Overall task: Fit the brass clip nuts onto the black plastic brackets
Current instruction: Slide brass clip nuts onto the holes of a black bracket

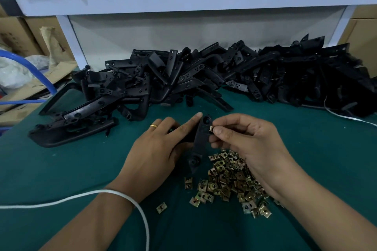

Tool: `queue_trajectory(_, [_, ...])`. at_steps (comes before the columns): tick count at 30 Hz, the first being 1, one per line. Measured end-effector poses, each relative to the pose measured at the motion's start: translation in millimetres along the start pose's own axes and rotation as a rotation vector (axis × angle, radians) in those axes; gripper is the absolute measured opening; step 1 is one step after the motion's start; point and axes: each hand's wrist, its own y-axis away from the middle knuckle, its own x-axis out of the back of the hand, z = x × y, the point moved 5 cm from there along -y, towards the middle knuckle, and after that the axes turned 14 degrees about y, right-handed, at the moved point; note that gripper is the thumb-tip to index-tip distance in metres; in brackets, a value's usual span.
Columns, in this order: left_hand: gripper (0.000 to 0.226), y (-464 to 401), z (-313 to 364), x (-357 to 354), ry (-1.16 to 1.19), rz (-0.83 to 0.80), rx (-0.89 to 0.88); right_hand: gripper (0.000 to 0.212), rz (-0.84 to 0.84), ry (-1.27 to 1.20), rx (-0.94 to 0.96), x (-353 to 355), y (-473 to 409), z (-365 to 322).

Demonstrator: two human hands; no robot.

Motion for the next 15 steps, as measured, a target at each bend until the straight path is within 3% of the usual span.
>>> queue_trajectory(15, [0.059, 0.4, 1.3, 0.8, 0.034, -0.021, 0.018, 0.020, -0.011, -0.043, -0.034, -1.9, 0.7, -0.9])
